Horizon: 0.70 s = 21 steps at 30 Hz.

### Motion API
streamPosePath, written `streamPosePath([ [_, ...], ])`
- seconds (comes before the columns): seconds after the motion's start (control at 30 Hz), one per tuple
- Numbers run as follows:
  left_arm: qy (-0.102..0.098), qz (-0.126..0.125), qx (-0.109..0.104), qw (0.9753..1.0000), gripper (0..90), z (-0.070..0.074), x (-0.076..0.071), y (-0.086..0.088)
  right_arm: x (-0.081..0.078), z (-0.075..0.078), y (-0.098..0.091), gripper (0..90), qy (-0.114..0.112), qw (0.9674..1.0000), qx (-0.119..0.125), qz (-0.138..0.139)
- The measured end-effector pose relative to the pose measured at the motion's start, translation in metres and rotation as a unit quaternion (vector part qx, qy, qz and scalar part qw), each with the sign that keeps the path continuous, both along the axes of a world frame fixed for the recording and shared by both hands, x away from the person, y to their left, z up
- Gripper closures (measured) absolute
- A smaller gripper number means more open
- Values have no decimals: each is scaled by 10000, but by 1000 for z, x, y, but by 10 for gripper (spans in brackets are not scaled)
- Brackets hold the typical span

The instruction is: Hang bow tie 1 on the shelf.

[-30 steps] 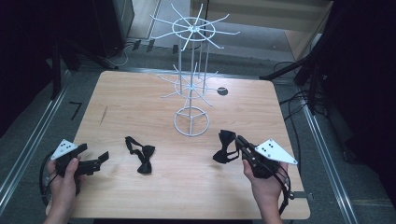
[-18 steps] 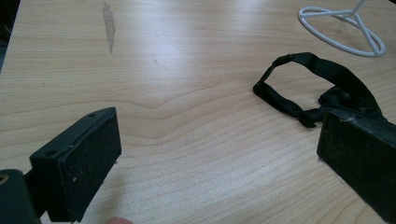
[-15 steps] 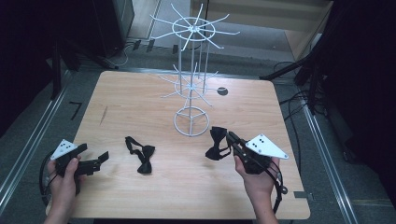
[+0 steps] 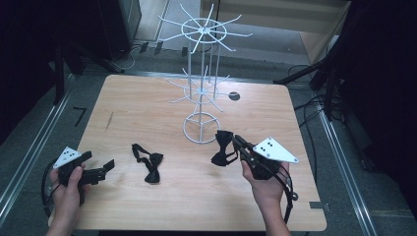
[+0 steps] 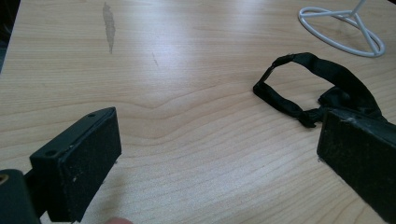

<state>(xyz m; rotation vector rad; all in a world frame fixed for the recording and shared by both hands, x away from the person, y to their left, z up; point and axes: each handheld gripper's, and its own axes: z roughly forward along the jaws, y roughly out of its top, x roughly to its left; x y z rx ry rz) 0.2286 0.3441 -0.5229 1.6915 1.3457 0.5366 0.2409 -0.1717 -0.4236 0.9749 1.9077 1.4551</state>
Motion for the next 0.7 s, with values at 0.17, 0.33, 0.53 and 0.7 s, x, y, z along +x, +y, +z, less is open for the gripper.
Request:
streamPosePath([
  [0.17, 4, -9, 5, 10000, 2, 0, 0, 0, 2, 4, 5, 867, -35, 10000, 7, 37],
  [0.33, -1, -10, 7, 10000, 2, 0, 0, 0, 5, 9, 8, 867, -59, 9999, 36, 76],
  [0.53, 7, -24, 19, 10000, 2, 0, 0, 0, 7, 13, 11, 867, -94, 9999, 53, 101],
  [0.7, 13, -30, 18, 10000, 1, 0, 0, 0, 11, 20, 15, 867, -136, 9998, 78, 130],
])
